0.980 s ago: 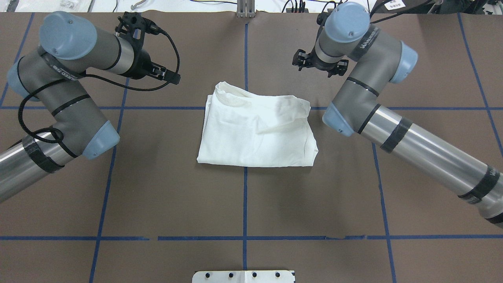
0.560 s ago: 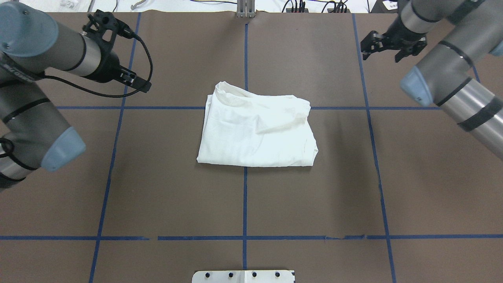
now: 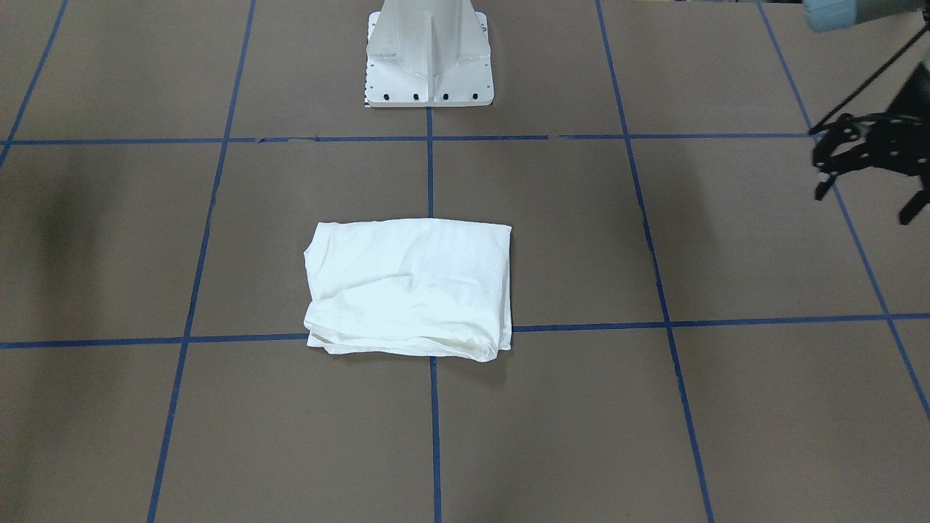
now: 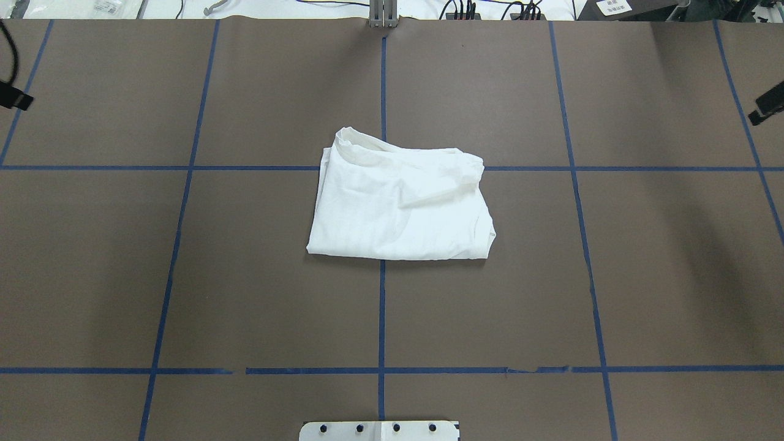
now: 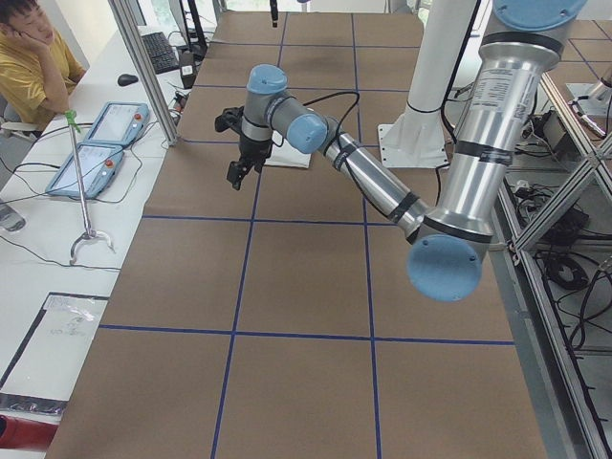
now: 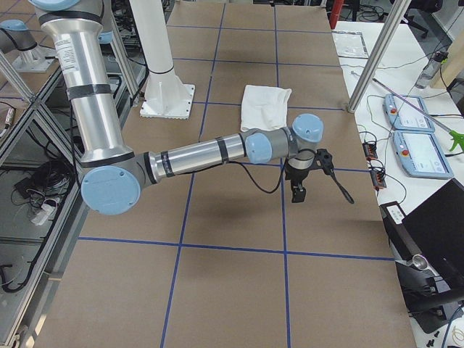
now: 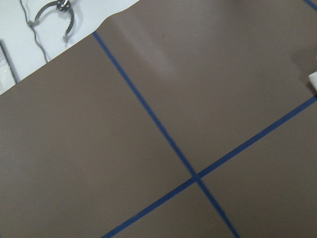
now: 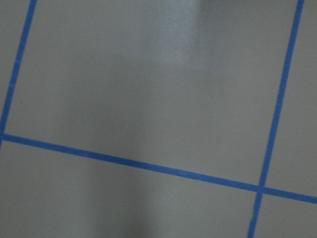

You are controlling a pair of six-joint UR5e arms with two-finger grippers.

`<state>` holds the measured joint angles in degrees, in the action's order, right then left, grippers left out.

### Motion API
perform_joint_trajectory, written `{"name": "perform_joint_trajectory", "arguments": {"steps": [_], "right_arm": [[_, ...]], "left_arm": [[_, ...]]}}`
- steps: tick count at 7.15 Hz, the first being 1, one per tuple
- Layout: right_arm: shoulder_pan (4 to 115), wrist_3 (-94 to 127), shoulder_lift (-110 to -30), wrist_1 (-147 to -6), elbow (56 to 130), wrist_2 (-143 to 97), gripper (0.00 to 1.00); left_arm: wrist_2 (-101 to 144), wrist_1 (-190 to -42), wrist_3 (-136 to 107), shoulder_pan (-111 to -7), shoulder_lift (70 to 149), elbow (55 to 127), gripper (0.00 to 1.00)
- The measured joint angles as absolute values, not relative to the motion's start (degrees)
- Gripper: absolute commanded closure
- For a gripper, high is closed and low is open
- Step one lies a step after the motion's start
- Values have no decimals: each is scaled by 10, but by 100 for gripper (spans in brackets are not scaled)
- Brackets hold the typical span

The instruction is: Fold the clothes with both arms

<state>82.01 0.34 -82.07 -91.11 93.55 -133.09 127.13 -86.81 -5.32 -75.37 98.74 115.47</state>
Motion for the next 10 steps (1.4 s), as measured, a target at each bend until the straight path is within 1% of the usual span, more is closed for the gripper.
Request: {"name": "perform_joint_trajectory", "arguments": {"steps": [1,2,3,5,8,10], "right_arm": [[862,-79,-885,-910,936,-1342,0],[894,-135,-945,-899,936,-1341,0],[926,-168,-984,-879,939,-1336,0],[957,-131,-1008,-881,972,-1319,0],[908,-87,-997,-973,1049,-1284,0],[889,-93,-1003,-989,1056,-1280,0]], "left_arm": [[1304,-866,-42,-792,942,1140,0],[1316,-868,-39,-816,917,1114,0],[1321,-870,-37,-835,901,1091,0],[1325,-871,-1,-856,869,1063,0],[1326,-872,62,-897,822,1043,0],[1326,-870,79,-902,805,1033,0]]}}
